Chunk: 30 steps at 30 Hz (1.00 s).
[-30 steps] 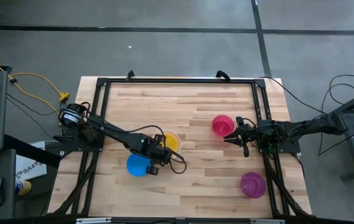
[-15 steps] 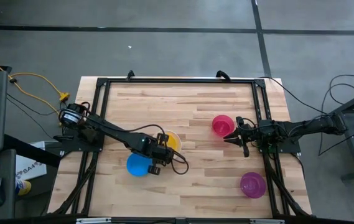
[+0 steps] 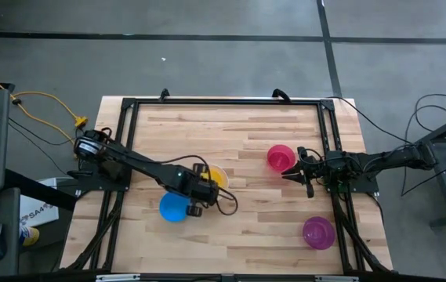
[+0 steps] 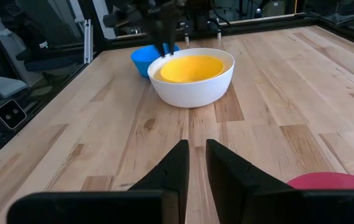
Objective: Nest bowls inside each other
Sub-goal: Stack the blue bowl on top of the yellow bowl on the table
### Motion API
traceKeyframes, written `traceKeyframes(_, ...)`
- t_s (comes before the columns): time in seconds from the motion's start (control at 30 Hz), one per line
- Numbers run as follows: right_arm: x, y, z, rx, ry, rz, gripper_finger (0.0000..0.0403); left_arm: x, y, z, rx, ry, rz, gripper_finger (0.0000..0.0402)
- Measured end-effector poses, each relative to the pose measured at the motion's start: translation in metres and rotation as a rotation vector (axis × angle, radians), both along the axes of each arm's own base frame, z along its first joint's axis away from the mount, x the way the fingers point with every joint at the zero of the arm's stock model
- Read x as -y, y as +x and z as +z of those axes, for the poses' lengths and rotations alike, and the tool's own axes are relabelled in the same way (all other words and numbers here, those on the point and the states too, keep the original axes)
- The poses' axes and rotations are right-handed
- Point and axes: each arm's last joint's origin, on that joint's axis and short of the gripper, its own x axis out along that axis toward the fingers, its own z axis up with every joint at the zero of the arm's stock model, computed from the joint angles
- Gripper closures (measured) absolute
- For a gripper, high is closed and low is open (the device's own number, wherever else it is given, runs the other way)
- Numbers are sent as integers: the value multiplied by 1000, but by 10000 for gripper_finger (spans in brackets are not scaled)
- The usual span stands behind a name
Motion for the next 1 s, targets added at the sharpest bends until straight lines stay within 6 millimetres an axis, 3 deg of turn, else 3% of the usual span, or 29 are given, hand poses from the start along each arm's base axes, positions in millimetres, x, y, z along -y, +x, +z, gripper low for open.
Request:
traceKeyframes(0.2, 0, 0, 0, 0, 0, 0, 355, -8, -15, 18, 1, -33, 165, 331)
traceKeyframes(0.43, 0, 0, 0, 0, 0, 0, 355, -12, -29, 24, -46, -45, 291, 331)
traceKeyframes(0.63, 0, 0, 0, 0, 0, 0, 355, -10, -38, 24, -85, -28, 279, 331)
traceKeyframes(1.0, 0, 0, 0, 0, 0, 0, 355, -11, -85, 15, 11, -79, 253, 331)
